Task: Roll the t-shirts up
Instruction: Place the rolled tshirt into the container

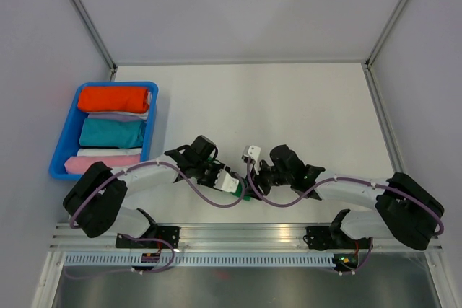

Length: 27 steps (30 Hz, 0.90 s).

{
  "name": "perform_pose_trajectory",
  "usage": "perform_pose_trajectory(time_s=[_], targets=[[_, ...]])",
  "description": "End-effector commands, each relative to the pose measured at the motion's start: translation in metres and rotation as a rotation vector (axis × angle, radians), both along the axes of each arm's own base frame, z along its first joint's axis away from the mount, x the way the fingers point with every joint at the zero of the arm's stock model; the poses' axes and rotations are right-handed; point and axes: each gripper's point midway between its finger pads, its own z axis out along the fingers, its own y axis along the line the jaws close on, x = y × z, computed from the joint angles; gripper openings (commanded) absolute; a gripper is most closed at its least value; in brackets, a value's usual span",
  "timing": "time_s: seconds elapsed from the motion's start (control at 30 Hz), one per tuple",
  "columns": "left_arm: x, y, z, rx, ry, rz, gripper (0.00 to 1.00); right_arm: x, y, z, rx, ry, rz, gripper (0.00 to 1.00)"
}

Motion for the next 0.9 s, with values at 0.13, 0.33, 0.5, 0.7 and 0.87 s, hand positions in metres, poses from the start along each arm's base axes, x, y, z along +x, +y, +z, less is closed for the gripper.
perform_pose_trajectory(time_s=[0.13, 0.33, 0.5, 0.7, 0.87], targets=[[0.025, 0.002, 0.013, 0.019, -0.152, 0.002, 0.02, 0.007, -0.018, 0.051, 0.007, -0.075, -0.069, 0.66], [0.054, 0.0, 0.045, 0.017, -0.255, 0.027, 0.02, 0.022, -0.033, 0.084, -0.005, -0.168, -0.168, 0.66], [0.081, 0.014, 0.084, -0.017, -0.246, 0.106, 0.02, 0.025, -0.04, 0.083, -0.018, -0.194, -0.196, 0.66], [0.119, 0.05, 0.142, -0.03, -0.266, 0.202, 0.02, 0.028, -0.036, 0.083, -0.007, -0.196, -0.198, 0.66], [0.156, 0.091, 0.208, -0.064, -0.436, 0.296, 0.02, 0.028, -0.03, 0.082, 0.006, -0.189, -0.176, 0.66]])
